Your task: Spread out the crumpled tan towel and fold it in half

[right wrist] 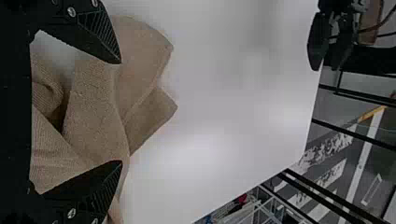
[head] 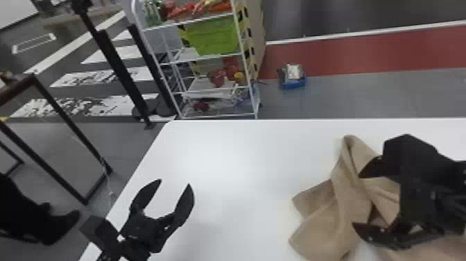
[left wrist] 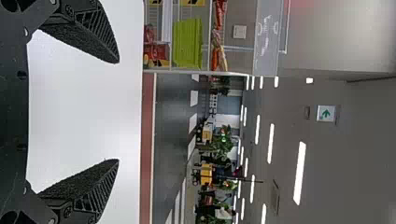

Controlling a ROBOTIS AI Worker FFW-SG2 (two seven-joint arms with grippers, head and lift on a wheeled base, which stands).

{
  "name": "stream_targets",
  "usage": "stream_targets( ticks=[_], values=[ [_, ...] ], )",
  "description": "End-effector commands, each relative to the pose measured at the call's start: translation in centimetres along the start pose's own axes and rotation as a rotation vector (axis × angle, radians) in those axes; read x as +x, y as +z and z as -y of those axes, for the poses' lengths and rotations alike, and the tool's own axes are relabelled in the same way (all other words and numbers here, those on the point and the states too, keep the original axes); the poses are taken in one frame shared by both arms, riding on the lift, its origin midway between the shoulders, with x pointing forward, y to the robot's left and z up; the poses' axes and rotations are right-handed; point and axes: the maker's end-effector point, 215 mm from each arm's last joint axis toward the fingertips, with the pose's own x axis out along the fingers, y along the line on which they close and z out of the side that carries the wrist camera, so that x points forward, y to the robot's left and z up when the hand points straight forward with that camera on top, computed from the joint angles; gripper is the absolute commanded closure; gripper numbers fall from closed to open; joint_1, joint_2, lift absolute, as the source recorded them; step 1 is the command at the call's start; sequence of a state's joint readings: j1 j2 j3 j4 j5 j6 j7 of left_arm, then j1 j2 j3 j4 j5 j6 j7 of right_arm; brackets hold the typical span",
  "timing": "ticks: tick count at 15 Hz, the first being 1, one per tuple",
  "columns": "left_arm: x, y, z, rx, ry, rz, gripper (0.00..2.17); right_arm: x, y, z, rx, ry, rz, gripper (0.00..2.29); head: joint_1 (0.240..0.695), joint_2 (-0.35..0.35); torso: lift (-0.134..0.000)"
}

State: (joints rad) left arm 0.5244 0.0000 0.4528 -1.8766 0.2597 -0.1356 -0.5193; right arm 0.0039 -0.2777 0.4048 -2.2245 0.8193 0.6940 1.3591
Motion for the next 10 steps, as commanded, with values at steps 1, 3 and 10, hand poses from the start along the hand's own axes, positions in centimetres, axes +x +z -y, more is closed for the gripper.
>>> stream_targets(
  ticks=[1, 3, 10],
  values=[
    [-0.1, -0.1, -0.2, -0.002, 0.007, -0.001, 0.14, 0.6, -2.4, -2.8, -0.029, 0.039, -0.086, 0.13, 0.695, 0.350, -0.124],
    [-0.1, -0.2, -0.3, -0.002, 0.007, -0.003, 0.14, 1.0, -3.3, -3.2, -0.028, 0.050, -0.107, 0.13, 0.695, 0.350, -0.124],
    [-0.3, -0.1, -0.6, 0.000, 0.014, -0.003, 0.14, 7.0, -3.6, -6.6, -0.081, 0.162, -0.185, 0.19, 0.695, 0.350, -0.124]
  ],
)
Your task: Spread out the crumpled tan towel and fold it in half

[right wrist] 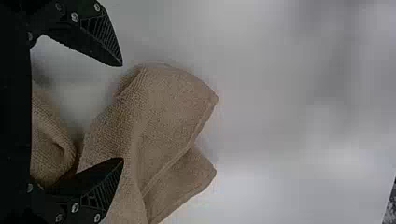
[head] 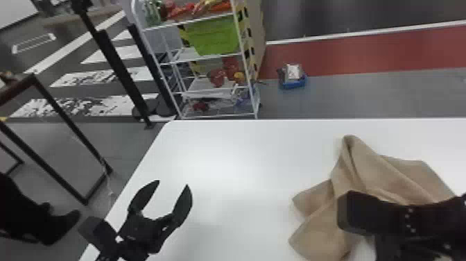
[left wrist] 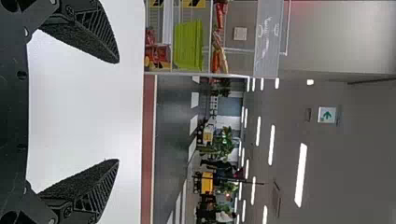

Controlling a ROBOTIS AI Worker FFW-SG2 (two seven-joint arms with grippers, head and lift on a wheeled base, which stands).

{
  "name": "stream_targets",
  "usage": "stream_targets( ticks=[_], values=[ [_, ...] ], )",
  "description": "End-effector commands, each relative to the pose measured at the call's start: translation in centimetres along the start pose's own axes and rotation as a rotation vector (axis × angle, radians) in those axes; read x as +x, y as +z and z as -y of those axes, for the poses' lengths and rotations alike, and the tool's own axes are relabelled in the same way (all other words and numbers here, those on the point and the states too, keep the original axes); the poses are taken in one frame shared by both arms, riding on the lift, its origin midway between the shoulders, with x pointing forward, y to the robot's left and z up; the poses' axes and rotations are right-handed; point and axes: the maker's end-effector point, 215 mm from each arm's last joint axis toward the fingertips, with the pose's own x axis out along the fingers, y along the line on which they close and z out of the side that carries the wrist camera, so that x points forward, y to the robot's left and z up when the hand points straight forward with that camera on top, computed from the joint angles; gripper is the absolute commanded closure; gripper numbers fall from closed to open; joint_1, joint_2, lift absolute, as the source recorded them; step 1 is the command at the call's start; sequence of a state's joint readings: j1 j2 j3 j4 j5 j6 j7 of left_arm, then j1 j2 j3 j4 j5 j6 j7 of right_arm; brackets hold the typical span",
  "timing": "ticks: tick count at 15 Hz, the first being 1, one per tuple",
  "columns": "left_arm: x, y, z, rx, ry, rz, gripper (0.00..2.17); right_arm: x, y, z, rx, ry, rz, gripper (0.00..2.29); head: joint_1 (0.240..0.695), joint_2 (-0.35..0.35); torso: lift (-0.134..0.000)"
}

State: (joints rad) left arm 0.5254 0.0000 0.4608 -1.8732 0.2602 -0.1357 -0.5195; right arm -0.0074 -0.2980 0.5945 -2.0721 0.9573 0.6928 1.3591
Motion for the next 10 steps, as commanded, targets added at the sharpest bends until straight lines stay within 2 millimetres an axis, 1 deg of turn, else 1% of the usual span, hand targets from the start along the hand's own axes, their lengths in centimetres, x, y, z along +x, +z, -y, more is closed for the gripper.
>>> stream_targets(
  ticks=[1, 2, 3, 4, 5, 6, 7, 8, 9, 10],
  values=[
    [-0.1, 0.0, -0.2, -0.004, 0.005, 0.001, 0.14, 1.2, 0.9, -0.3, -0.013, 0.029, 0.000, 0.23, 0.695, 0.350, -0.124],
    [-0.1, 0.0, -0.2, -0.004, 0.005, 0.001, 0.14, 1.3, 1.5, -0.4, -0.019, 0.034, 0.012, 0.39, 0.695, 0.350, -0.124],
    [-0.1, 0.1, -0.2, -0.002, 0.005, 0.004, 0.14, 1.4, 2.1, -0.5, -0.008, 0.043, 0.029, 0.69, 0.695, 0.350, -0.124],
    [-0.1, 0.1, -0.2, -0.003, 0.005, 0.005, 0.14, 1.4, 2.6, -0.6, 0.003, 0.051, 0.044, 1.24, 0.695, 0.350, -0.124],
    [-0.1, 0.1, -0.2, -0.003, 0.005, 0.005, 0.14, 1.4, 2.8, -0.7, 0.004, 0.054, 0.051, 1.62, 0.695, 0.350, -0.124],
    [-0.1, 0.1, -0.2, -0.003, 0.005, 0.005, 0.14, 1.4, 2.9, -0.7, -0.002, 0.056, 0.058, 2.14, 0.695, 0.350, -0.124],
    [-0.1, 0.0, -0.2, -0.004, 0.005, 0.003, 0.14, 1.1, 3.2, -0.6, 0.006, 0.063, 0.080, 2.26, 0.695, 0.350, -0.124],
    [-0.1, 0.0, -0.2, -0.004, 0.005, 0.003, 0.14, 0.6, 4.1, -0.4, 0.037, 0.079, 0.132, 2.26, 0.695, 0.350, -0.124],
    [-0.2, -0.1, -0.2, -0.005, 0.006, 0.002, 0.14, -0.4, 5.7, 0.0, 0.096, 0.100, 0.213, 2.26, 0.695, 0.350, -0.124],
    [-0.1, 0.0, -0.2, -0.005, 0.006, 0.003, 0.14, -1.7, 7.7, 0.5, 0.157, 0.121, 0.300, 2.26, 0.695, 0.350, -0.124]
  ],
)
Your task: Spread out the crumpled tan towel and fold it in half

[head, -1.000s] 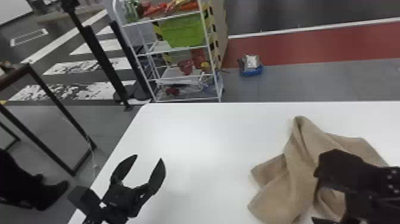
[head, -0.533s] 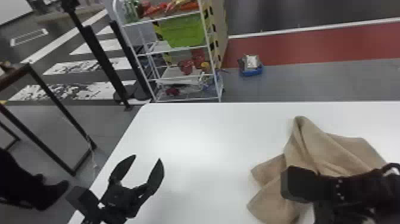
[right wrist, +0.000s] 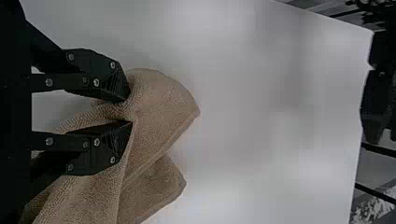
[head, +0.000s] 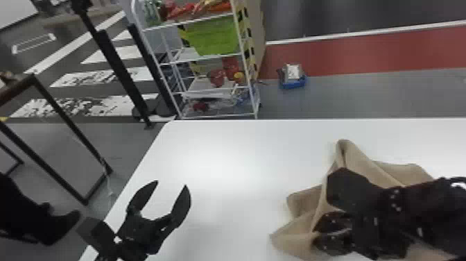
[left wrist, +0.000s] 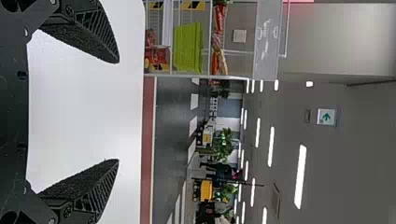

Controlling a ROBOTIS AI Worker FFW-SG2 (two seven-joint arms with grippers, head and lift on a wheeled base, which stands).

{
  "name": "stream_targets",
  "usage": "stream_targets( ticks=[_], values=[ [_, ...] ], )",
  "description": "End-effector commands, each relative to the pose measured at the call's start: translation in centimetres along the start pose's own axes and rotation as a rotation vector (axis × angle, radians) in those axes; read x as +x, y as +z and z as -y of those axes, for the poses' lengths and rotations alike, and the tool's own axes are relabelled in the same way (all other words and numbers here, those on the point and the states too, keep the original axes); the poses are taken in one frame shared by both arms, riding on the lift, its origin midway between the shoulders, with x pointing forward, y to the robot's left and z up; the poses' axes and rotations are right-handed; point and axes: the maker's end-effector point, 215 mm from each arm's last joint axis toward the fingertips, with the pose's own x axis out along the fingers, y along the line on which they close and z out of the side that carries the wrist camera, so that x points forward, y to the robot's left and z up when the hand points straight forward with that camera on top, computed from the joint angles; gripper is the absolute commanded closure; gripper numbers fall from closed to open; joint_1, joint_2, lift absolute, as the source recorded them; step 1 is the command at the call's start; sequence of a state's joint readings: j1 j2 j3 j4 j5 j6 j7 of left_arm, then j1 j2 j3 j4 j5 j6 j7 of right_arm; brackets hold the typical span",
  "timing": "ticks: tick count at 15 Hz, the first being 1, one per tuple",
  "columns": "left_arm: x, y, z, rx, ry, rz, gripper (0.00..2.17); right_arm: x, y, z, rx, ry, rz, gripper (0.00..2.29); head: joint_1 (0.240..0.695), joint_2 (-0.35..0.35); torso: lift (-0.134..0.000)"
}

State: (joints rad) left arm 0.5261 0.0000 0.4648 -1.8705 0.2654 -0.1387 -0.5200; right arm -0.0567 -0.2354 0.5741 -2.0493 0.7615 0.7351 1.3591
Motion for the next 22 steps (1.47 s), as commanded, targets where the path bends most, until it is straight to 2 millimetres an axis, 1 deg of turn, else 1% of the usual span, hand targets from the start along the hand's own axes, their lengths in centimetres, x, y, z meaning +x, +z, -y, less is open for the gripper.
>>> stream_targets(
  ticks=[1, 3, 4, 6, 7, 8, 9, 10, 11, 12, 13, 14, 15, 16, 17, 18, 19, 21, 22],
  values=[
    [0.1, 0.0, 0.1, -0.003, 0.000, 0.001, 0.14, -1.9, 5.3, 0.2, 0.116, 0.061, 0.203, 2.26, 0.695, 0.350, -0.124],
    [0.1, -0.1, 0.3, -0.003, -0.003, 0.000, 0.14, -2.7, 9.2, -0.2, 0.197, 0.128, 0.348, 2.26, 0.695, 0.350, -0.124],
    [0.1, -0.1, 0.3, -0.004, -0.003, -0.001, 0.14, -2.8, 10.6, -0.4, 0.212, 0.154, 0.397, 2.26, 0.695, 0.350, -0.124],
    [0.1, -0.1, 0.3, -0.004, -0.003, -0.001, 0.14, -0.5, 12.3, -2.3, 0.285, 0.274, 0.484, 2.26, 0.695, 0.350, -0.124],
    [0.1, -0.1, 0.2, -0.005, -0.002, 0.000, 0.14, -0.7, 13.4, -2.4, 0.320, 0.326, 0.573, 2.26, 0.695, 0.350, -0.124],
    [0.1, -0.1, 0.3, -0.003, -0.003, 0.000, 0.14, -1.4, 13.7, -2.2, 0.344, 0.353, 0.631, 2.26, 0.695, 0.350, -0.124],
    [0.1, 0.0, 0.3, -0.003, -0.003, 0.000, 0.14, -2.6, 13.8, -1.3, 0.358, 0.356, 0.692, 2.26, 0.695, 0.350, -0.124],
    [0.0, -0.1, 0.2, -0.003, -0.002, -0.001, 0.14, -3.6, 14.0, -0.5, 0.344, 0.345, 0.736, 2.26, 0.695, 0.350, -0.124],
    [0.0, -0.2, 0.2, -0.005, -0.002, -0.002, 0.14, -4.7, 14.1, 0.6, 0.320, 0.317, 0.774, 2.26, 0.695, 0.350, -0.124],
    [0.1, -0.1, 0.3, -0.003, -0.003, -0.001, 0.14, -5.4, 14.1, 1.7, 0.308, 0.291, 0.793, 2.26, 0.695, 0.350, -0.124],
    [0.1, 0.0, 0.3, -0.004, -0.003, 0.001, 0.14, -6.2, 14.1, 3.6, 0.299, 0.227, 0.807, 2.26, 0.695, 0.350, -0.124],
    [0.1, -0.1, 0.3, -0.003, -0.003, -0.001, 0.14, -6.2, 14.0, 4.6, 0.295, 0.196, 0.799, 2.26, 0.695, 0.350, -0.124],
    [0.1, -0.2, 0.3, -0.005, -0.004, -0.001, 0.14, -5.1, 13.6, 5.0, 0.276, 0.175, 0.765, 2.26, 0.695, 0.350, -0.124],
    [0.1, -0.2, 0.3, -0.005, -0.003, -0.002, 0.14, -2.9, 13.2, 4.2, 0.246, 0.184, 0.700, 2.26, 0.695, 0.350, -0.124],
    [0.1, -0.2, 0.2, -0.003, -0.002, -0.003, 0.14, -0.3, 12.9, 3.4, 0.172, 0.169, 0.644, 2.26, 0.695, 0.350, -0.124],
    [0.1, -0.2, 0.2, -0.003, -0.002, -0.003, 0.14, 1.7, 11.6, 5.1, 0.178, 0.084, 0.607, 2.26, 0.695, 0.350, -0.124],
    [0.1, -0.3, 0.3, -0.005, -0.003, -0.004, 0.14, 3.0, 10.5, 6.9, 0.178, 0.011, 0.586, 2.26, 0.695, 0.350, -0.124],
    [0.1, -0.3, 0.3, -0.004, -0.003, -0.004, 0.14, 3.8, 10.0, 9.4, 0.191, -0.063, 0.594, 2.22, 0.695, 0.350, -0.124],
    [0.0, -0.5, 0.3, -0.005, -0.006, -0.007, 0.14, 3.4, 10.8, 10.3, 0.189, -0.101, 0.626, 2.21, 0.695, 0.350, -0.124]
  ],
)
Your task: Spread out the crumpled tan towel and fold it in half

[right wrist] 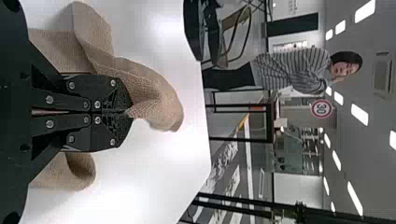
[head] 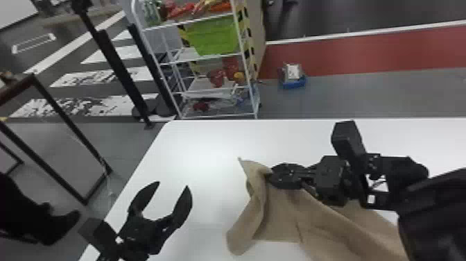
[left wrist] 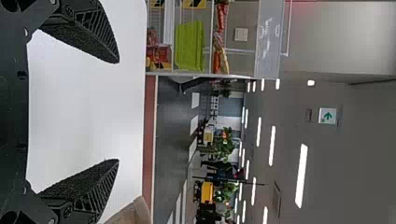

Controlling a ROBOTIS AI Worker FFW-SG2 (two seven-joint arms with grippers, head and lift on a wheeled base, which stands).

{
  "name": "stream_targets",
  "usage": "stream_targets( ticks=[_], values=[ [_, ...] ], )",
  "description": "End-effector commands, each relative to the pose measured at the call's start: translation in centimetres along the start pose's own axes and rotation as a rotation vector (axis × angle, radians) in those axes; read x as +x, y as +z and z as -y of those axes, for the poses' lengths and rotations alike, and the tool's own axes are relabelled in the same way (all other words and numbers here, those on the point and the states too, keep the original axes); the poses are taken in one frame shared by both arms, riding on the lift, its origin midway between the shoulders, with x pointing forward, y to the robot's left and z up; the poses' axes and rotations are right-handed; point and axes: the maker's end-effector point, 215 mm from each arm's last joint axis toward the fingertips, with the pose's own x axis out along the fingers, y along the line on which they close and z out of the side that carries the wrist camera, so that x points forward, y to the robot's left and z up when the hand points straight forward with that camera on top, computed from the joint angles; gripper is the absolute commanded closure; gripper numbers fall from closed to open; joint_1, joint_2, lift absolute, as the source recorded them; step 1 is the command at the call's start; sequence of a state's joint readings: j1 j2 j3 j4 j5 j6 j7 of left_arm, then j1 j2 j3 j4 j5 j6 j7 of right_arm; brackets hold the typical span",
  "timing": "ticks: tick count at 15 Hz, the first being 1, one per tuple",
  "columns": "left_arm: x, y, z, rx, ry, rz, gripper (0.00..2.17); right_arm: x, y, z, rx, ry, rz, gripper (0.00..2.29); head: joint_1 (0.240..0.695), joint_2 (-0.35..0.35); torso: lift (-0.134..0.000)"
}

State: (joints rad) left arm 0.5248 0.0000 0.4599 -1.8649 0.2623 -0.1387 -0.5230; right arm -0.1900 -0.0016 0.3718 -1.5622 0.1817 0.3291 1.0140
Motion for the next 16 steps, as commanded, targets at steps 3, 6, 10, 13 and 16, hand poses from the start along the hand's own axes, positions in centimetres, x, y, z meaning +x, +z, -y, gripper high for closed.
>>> stream_targets(
  ticks=[3, 6, 10, 13, 16],
  values=[
    [-0.2, -0.1, 0.0, -0.002, -0.003, -0.001, 0.14, 0.7, 1.2, 3.7, -0.047, -0.162, 0.031, 1.93, 0.695, 0.350, -0.124],
    [-0.2, 0.1, 0.2, 0.000, -0.013, 0.003, 0.14, 0.3, 1.1, 4.4, -0.008, -0.179, 0.042, 0.00, 0.695, 0.350, -0.124],
    [-0.1, 0.2, 1.0, -0.002, -0.041, 0.003, 0.14, -2.3, -0.7, 6.5, 0.161, -0.271, -0.047, 0.05, 0.695, 0.350, -0.124],
    [-0.3, 0.3, 1.9, 0.000, -0.079, 0.004, 0.15, -6.3, -1.0, 7.9, 0.264, -0.410, -0.076, 0.06, 0.695, 0.350, -0.124],
    [0.0, -0.1, 3.5, -0.010, -0.115, -0.001, 0.17, -12.8, 1.1, 10.6, 0.229, -0.564, 0.009, 0.06, 0.695, 0.350, -0.124]
  ],
)
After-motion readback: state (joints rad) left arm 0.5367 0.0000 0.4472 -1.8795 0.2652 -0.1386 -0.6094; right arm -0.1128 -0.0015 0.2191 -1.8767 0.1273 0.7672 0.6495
